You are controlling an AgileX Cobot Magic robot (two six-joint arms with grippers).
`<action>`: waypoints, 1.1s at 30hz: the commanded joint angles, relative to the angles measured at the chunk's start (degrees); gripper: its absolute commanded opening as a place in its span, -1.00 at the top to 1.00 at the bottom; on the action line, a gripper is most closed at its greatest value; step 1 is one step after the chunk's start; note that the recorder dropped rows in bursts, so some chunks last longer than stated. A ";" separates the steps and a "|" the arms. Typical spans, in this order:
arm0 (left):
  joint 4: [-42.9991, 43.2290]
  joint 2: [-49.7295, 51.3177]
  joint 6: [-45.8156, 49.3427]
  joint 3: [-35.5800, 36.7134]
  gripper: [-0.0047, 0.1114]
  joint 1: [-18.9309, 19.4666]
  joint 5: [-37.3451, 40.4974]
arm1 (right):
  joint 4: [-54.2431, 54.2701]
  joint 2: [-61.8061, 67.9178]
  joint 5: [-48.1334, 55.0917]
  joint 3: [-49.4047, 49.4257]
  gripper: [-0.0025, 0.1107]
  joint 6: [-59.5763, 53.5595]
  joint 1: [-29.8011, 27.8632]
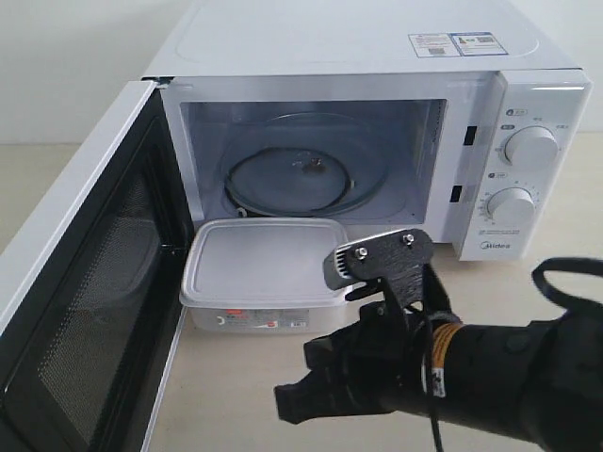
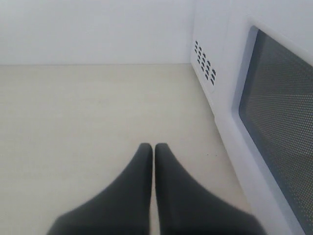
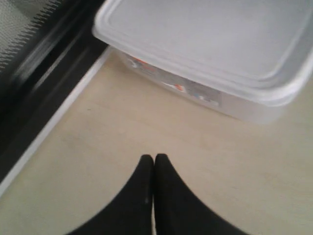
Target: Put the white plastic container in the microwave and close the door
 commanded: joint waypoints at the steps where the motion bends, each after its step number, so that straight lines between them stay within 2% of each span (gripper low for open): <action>1: 0.06 -0.21 0.12 0.23 0.84 0.32 0.02 | 0.00 3.09 -8.57 0.08 0.96 6.33 2.37; 10: 0.06 -0.21 0.12 0.23 0.84 0.32 0.02 | 8.95 14.80 -10.36 -5.94 0.96 5.02 1.47; 20: 0.06 -0.21 0.12 0.23 0.84 0.32 0.02 | 34.34 16.74 -19.22 -7.03 0.96 -8.77 0.98; 24: 0.06 -0.21 0.12 0.23 0.84 0.32 0.02 | 35.84 16.74 -20.33 -7.03 0.96 -8.73 -3.05; 29: 0.06 -0.21 0.12 0.23 0.84 0.32 0.02 | 35.19 16.74 -16.46 -7.03 0.96 -9.57 -8.37; 33: 0.06 -0.21 0.12 0.23 0.84 0.32 0.02 | 35.46 16.74 -15.30 -7.03 0.96 -11.70 -9.93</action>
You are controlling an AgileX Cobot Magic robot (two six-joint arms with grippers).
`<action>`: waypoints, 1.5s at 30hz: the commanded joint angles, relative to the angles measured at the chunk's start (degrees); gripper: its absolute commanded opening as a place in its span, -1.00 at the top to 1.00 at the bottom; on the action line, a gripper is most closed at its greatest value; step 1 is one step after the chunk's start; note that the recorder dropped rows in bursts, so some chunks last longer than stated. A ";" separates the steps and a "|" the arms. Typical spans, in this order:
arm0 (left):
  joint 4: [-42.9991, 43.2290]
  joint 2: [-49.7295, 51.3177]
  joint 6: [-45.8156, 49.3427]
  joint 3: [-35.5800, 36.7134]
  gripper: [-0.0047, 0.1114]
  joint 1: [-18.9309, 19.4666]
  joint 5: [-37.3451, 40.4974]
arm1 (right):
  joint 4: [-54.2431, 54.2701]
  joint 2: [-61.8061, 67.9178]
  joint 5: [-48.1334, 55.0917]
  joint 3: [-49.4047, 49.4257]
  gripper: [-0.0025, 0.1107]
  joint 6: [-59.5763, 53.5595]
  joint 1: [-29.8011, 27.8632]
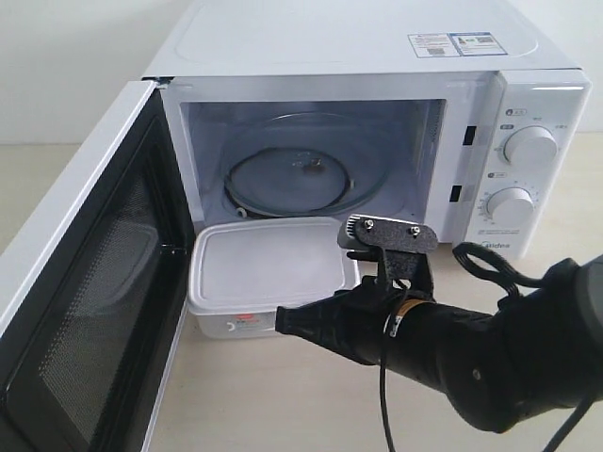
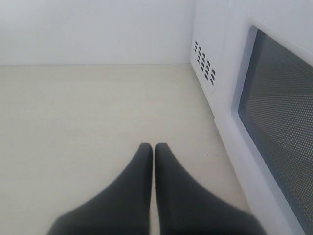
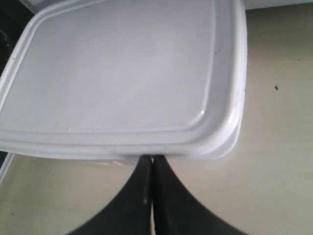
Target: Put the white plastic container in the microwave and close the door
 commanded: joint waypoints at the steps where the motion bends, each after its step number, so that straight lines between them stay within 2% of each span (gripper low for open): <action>1: 0.06 -0.21 0.12 0.23 0.84 0.32 0.02 | 9.11 1.24 -5.28 -0.20 0.96 -3.16 -5.20; 5: 0.06 -0.21 0.12 0.23 0.84 0.32 0.02 | 11.96 -0.42 -4.60 0.20 0.96 -6.41 -5.20; 12: 0.06 -0.21 0.12 0.23 0.84 0.32 0.02 | 31.42 -9.42 -5.45 6.45 0.96 -24.95 -5.20; 15: 0.06 -0.21 0.12 0.23 0.84 0.32 0.02 | 31.29 -14.89 -2.76 10.36 0.96 -25.25 -3.82; 20: 0.06 -0.21 0.12 0.23 0.84 0.32 0.02 | 21.01 -21.09 6.47 12.97 0.96 -26.51 0.08; 25: 0.06 -0.21 0.12 0.23 0.84 0.32 0.02 | 18.67 -24.44 9.46 12.97 0.96 -27.22 -0.08; 29: 0.06 -0.21 0.12 0.23 0.84 0.32 0.02 | 15.35 -26.28 9.30 12.97 0.96 -30.49 -1.77; 34: 0.06 -0.21 0.12 0.23 0.84 0.32 0.02 | 3.66 -26.15 8.47 12.97 0.96 -30.63 -5.58; 40: 0.06 -0.21 0.12 0.23 0.84 0.32 0.02 | -6.53 -25.91 7.08 13.25 0.96 -24.98 -8.06; 42: 0.06 -0.21 0.12 0.23 0.84 0.32 0.02 | -6.78 -25.03 6.33 13.71 0.96 -24.94 -8.42; 45: 0.06 -0.21 0.12 0.23 0.84 0.32 0.02 | -6.55 -22.63 7.81 14.11 0.96 -17.32 -9.79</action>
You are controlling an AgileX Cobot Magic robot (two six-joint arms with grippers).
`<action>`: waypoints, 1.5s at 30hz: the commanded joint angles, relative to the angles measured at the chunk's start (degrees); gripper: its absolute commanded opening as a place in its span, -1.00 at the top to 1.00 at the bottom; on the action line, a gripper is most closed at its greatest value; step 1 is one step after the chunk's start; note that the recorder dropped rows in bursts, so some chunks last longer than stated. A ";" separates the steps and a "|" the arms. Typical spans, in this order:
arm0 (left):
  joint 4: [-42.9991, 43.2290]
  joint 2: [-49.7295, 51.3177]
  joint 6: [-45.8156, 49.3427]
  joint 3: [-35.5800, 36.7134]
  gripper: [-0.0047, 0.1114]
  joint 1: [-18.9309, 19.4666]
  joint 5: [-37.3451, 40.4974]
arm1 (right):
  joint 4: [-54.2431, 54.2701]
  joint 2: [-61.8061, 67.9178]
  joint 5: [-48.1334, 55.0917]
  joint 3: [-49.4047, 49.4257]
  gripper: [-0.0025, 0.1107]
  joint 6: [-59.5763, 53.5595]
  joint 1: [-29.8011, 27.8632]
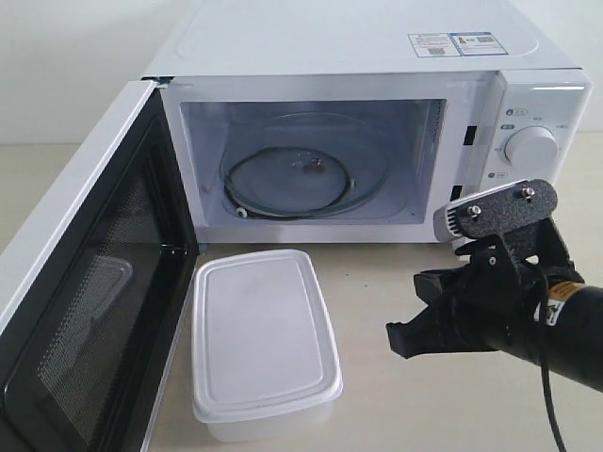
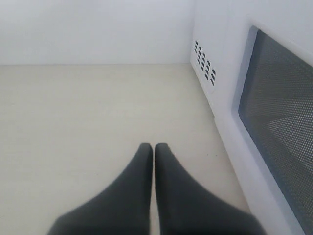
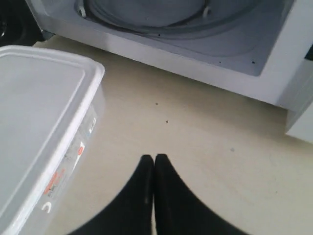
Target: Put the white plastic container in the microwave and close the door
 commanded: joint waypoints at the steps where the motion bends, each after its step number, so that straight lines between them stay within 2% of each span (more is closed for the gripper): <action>1: 0.06 -0.21 0.12 0.23 0.84 0.32 0.02 | -1.25 3.33 1.48 0.74 0.96 11.04 -1.64; 5: 0.06 -0.21 0.12 0.23 0.84 0.32 0.02 | -4.96 6.19 2.87 0.74 0.96 23.70 -1.64; 12: 0.06 -0.21 0.12 0.23 0.84 0.32 0.02 | -29.22 6.21 -1.80 0.74 0.96 54.47 -1.64; 16: 0.06 -0.21 0.12 0.23 0.84 0.32 0.02 | -33.81 6.21 -3.70 0.74 0.96 59.75 -3.32; 19: 0.06 -0.21 0.12 0.23 0.84 0.32 0.02 | -41.31 6.21 -4.01 0.74 0.96 64.81 -6.71; 22: 0.06 -0.21 0.12 0.23 0.84 0.32 0.02 | -57.93 6.31 -7.70 0.74 0.96 77.29 -11.50; 27: 0.06 -0.21 0.12 0.23 0.84 0.32 0.02 | -85.49 6.44 -22.35 0.74 0.96 95.74 -23.92; 31: 0.06 -0.21 0.12 0.23 0.84 0.32 0.02 | -100.01 9.01 -36.22 0.64 0.96 103.32 -30.86; 36: 0.06 -0.21 0.12 0.23 0.84 0.32 0.02 | -105.57 13.12 -36.39 0.64 0.96 104.78 -30.74; 43: 0.06 -0.21 0.12 0.23 0.84 0.32 0.02 | -95.03 13.60 -30.42 0.50 0.96 104.15 -30.74; 45: 0.06 -0.21 0.12 0.23 0.84 0.32 0.02 | -95.67 13.60 -28.19 -0.86 0.93 103.88 -30.74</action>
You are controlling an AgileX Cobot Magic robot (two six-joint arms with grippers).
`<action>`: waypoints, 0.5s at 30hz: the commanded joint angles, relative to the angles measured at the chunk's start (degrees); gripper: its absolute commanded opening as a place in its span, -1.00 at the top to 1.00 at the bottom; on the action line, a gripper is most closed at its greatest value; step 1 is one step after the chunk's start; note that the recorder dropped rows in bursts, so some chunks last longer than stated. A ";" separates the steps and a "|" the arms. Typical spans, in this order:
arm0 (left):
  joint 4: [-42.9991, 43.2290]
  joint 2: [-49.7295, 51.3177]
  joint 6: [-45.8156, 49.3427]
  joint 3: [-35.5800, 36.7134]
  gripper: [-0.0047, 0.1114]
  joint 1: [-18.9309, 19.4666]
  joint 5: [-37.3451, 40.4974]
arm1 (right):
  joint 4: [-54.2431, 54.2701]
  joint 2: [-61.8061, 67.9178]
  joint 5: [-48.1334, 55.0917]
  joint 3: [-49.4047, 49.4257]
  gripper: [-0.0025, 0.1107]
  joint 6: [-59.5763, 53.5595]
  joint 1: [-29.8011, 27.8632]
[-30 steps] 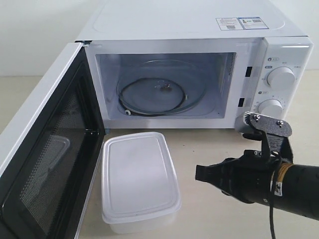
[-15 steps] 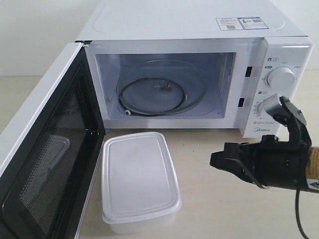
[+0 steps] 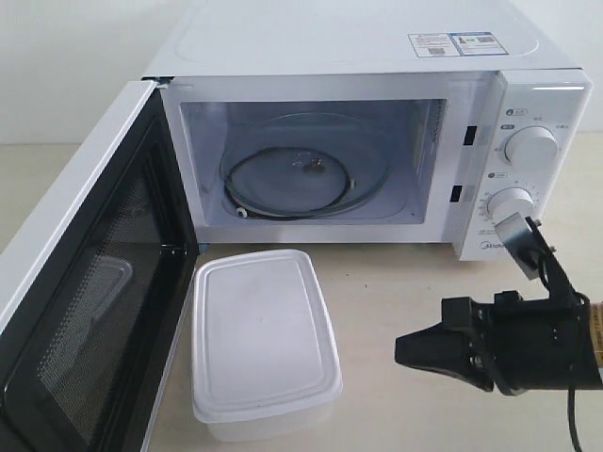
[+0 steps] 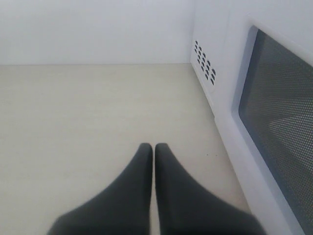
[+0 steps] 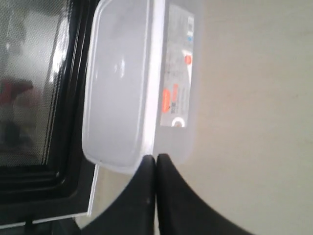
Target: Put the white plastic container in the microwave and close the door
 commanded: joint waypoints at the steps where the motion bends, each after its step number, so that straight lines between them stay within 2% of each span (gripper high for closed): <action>1: 0.06 -0.21 0.12 0.23 0.84 0.32 0.02 | 0.63 -0.04 4.14 -2.54 0.90 -0.65 -0.54; 4: 0.06 -0.21 0.12 0.23 0.84 0.32 0.02 | -4.97 -0.04 4.03 -6.37 0.70 2.60 -0.44; 9: 0.06 -0.21 0.12 0.23 0.84 0.32 0.02 | -10.47 -0.04 5.94 -11.43 0.02 9.86 -0.45; 11: 0.06 -0.21 0.12 0.23 0.84 0.32 0.02 | -13.08 -0.04 5.94 -12.47 0.01 13.42 -0.45; 15: 0.06 -0.21 0.12 0.23 0.84 0.32 0.02 | -14.45 0.09 8.36 -12.61 0.20 14.93 3.35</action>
